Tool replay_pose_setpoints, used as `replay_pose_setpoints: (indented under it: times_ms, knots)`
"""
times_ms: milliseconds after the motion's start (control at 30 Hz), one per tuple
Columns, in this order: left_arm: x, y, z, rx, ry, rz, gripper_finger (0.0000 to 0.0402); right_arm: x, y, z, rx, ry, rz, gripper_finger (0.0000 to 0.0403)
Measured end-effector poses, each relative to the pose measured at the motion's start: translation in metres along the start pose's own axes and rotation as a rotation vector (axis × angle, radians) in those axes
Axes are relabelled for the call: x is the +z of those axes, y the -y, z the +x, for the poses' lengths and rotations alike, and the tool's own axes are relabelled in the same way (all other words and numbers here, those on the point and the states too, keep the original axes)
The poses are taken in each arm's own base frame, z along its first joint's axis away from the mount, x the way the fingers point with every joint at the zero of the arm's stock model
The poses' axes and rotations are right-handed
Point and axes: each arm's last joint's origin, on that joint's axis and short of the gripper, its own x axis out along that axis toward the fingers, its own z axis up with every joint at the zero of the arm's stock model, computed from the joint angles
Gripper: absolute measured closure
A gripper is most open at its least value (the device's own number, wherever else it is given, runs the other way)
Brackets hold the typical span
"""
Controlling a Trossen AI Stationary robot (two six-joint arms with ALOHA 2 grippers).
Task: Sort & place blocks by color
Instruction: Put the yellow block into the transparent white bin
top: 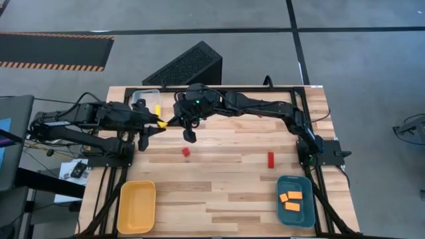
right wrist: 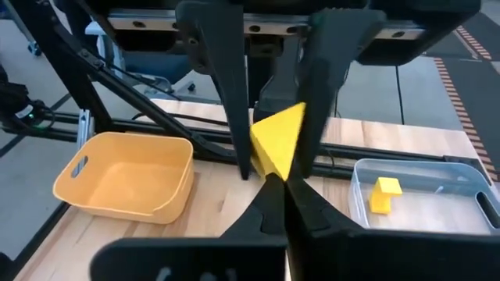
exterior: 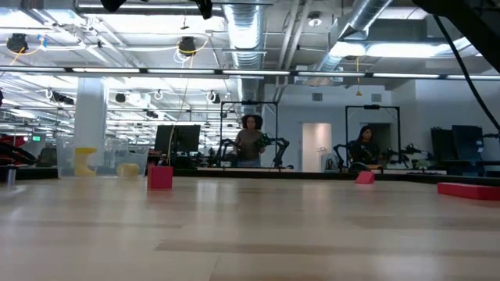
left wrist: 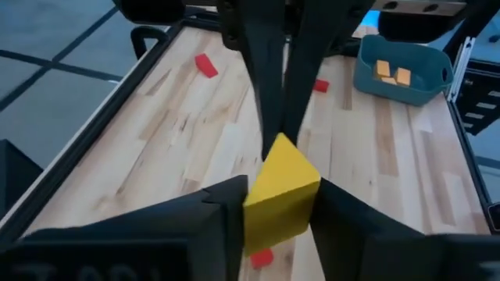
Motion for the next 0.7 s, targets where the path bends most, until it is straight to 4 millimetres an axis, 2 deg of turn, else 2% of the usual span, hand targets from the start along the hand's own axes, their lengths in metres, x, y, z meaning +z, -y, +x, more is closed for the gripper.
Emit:
replay_pose_setpoints:
  times_ms: [100, 200, 300, 400, 533, 700]
  knots:
    - [0.0, 0.0, 0.001, -0.003, -0.003, -0.004, 0.0331, 0.0, 0.0, 0.0, -0.004, -0.001, 0.011, 0.0393]
    - [0.001, -0.004, 0.001, 0.044, 0.004, -0.019, 0.0341, -0.001, 0.006, -0.001, -0.065, -0.007, 0.043, 0.0373]
    - [0.001, -0.013, 0.001, 0.189, 0.017, -0.063, 0.0333, -0.003, 0.011, -0.007, -0.167, -0.055, 0.09, 0.0341]
    - [-0.004, -0.026, 0.001, 0.361, -0.01, -0.103, 0.0326, 0.004, 0.012, -0.025, -0.263, -0.077, 0.122, 0.031]
    - [-0.02, -0.05, 0.018, 0.497, -0.076, -0.175, 0.0332, 0.014, 0.008, -0.054, -0.319, -0.107, 0.156, 0.0283]
    - [-0.053, -0.089, 0.044, 0.557, -0.15, -0.291, 0.0334, 0.018, -0.005, -0.068, -0.346, -0.142, 0.184, 0.0271]
